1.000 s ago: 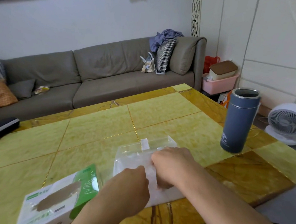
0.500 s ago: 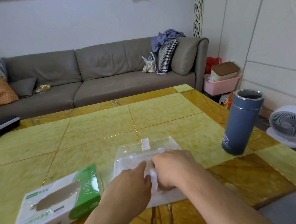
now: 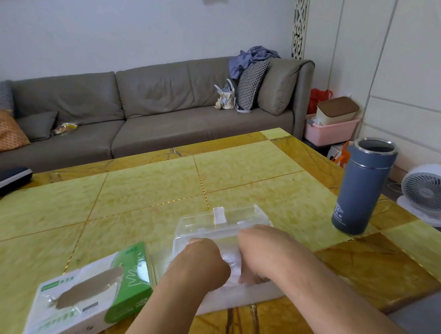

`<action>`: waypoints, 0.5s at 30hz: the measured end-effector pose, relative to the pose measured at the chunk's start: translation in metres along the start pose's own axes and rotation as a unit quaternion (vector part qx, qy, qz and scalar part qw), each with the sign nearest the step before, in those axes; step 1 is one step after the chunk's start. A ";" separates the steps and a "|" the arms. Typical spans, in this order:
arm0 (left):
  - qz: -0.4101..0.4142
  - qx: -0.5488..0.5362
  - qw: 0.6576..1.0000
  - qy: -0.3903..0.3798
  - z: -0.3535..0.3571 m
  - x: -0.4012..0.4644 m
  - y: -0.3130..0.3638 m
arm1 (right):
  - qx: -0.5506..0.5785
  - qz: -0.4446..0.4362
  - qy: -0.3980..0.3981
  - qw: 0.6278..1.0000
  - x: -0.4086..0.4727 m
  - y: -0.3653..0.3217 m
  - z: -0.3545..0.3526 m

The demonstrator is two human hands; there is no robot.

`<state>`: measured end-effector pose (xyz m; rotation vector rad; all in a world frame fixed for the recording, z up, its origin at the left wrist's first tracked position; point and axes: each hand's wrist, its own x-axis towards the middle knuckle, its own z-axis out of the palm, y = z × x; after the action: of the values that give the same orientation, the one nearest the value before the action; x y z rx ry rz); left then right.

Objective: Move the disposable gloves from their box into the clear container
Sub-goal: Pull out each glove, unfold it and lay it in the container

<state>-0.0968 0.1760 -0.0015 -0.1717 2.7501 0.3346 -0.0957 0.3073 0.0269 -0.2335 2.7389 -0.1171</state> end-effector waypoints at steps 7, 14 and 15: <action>-0.057 -0.071 0.995 -0.026 0.006 0.012 0.004 | 0.016 0.022 -0.057 0.998 0.005 -0.004 -0.002; -0.035 -0.096 0.994 0.040 0.007 -0.005 0.002 | 0.005 0.045 -0.078 0.996 0.008 -0.007 -0.001; -0.028 -0.086 0.994 0.058 0.009 -0.008 0.001 | 0.003 0.045 -0.083 0.996 0.008 -0.008 -0.001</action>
<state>-0.0866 0.1796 -0.0060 -0.3222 2.8226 0.5639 -0.1027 0.2983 0.0260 -0.1116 2.5783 -0.0764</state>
